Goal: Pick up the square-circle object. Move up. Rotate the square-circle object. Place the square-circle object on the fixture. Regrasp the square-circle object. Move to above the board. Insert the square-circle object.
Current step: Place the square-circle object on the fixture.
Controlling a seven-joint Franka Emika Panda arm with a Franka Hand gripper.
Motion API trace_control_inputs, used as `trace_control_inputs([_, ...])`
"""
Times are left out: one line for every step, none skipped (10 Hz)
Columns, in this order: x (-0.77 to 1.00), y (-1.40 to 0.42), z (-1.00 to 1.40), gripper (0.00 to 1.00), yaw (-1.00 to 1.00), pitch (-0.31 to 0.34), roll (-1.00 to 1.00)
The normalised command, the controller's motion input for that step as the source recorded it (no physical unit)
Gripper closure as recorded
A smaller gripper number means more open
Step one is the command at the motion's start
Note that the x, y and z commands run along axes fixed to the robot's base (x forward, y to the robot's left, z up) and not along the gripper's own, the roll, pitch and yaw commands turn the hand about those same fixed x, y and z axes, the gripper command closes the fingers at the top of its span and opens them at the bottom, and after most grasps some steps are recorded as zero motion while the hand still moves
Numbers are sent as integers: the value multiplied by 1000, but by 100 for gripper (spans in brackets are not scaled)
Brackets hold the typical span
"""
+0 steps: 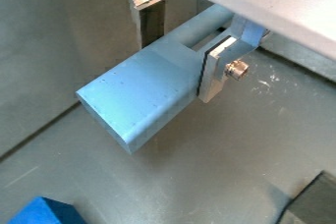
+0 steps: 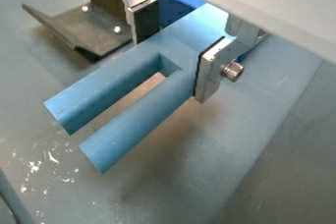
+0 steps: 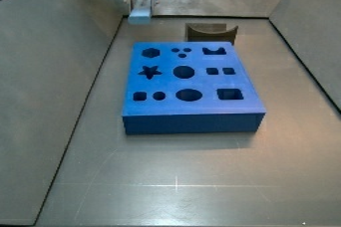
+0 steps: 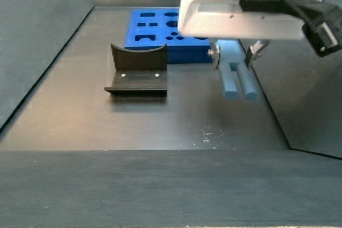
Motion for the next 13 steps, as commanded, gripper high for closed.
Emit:
trace_control_inputs([-19, 5, 1000, 100, -15, 83, 83])
trace_control_inputs([-22, 4, 1000, 100, -13, 93, 94])
trace_control_inputs([-25, 5, 1000, 100, -3, 100, 116])
trace_control_inputs([-28, 2, 1000, 100, 9, 102, 126])
trace_control_inputs([-31, 1, 1000, 100, 19, 106, 134])
trace_control_inputs([-32, 0, 1000, 100, 27, 109, 150])
trace_control_inputs([-34, -2, 1000, 100, 29, 114, 161])
trace_control_inputs([-31, -2, 941, 100, 30, 112, 157])
trace_control_inputs([-26, 4, 780, 100, 24, 106, 133])
trace_control_inputs([-20, 4, 713, 100, 22, 101, 124])
trace_control_inputs([-13, 6, 564, 100, 20, 103, 114])
trace_control_inputs([-8, 9, 450, 100, 23, 107, 113])
trace_control_inputs([-3, 7, 333, 100, 21, 108, 104])
